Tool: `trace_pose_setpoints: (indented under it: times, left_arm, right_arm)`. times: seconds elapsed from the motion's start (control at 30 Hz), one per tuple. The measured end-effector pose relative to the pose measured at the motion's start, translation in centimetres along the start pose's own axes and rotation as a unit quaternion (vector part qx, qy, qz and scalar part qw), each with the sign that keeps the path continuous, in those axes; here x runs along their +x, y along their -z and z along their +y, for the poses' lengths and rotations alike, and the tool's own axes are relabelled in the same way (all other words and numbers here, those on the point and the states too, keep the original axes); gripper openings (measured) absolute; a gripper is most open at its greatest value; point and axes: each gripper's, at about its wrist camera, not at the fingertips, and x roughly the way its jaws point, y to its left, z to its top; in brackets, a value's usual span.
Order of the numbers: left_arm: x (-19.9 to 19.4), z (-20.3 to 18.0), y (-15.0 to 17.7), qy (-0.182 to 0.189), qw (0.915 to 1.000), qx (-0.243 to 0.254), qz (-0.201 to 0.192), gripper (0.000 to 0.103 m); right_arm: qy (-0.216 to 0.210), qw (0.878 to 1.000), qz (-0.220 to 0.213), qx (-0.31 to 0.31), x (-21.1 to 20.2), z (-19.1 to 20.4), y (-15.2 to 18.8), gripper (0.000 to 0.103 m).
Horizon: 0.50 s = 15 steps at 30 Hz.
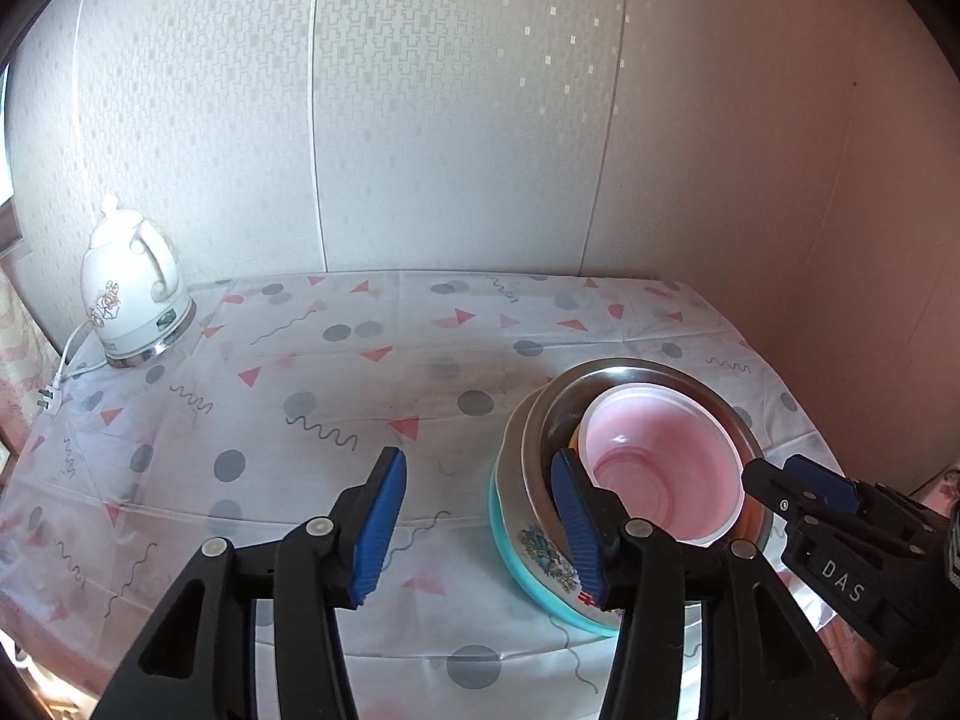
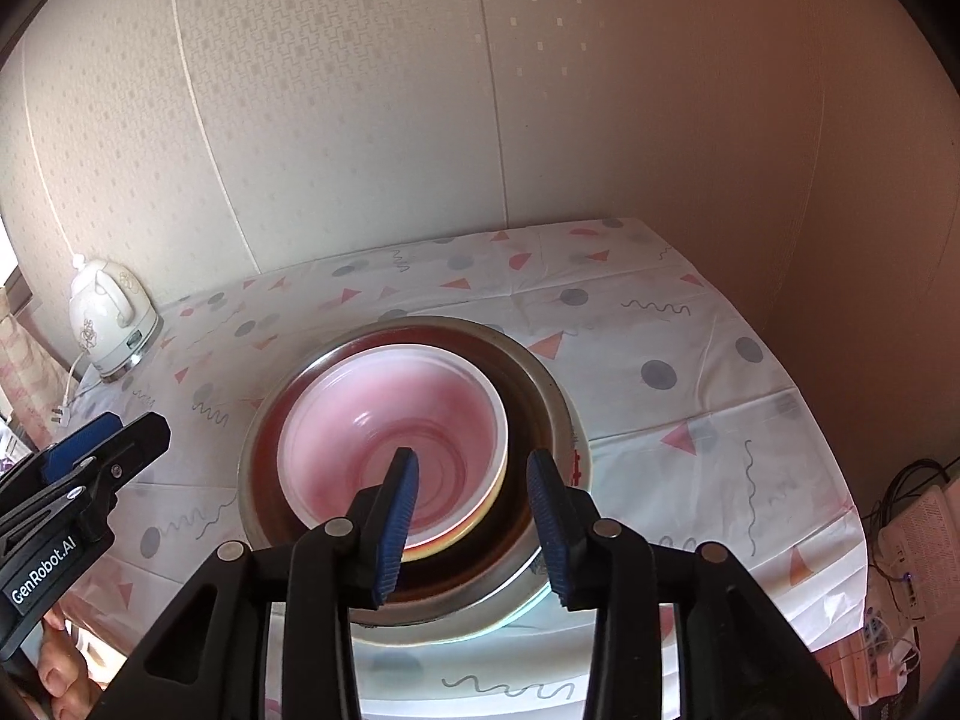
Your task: Organize plates and bowls
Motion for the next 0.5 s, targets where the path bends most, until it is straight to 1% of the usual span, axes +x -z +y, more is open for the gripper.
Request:
trace_pose_setpoints:
  times: [0.13,0.5]
  left_arm:
    - [-0.25,-0.12,0.05,0.002,1.0000,0.002,-0.004,0.055]
    - [-0.19,-0.37,0.15,-0.002,1.0000,0.003,-0.003,0.059]
  right_arm:
    - [0.002,1.000,-0.001,0.000,-0.03,0.02,0.05,0.038]
    - [0.008,1.000,-0.008,0.000,-0.12,-0.12,-0.02,0.038]
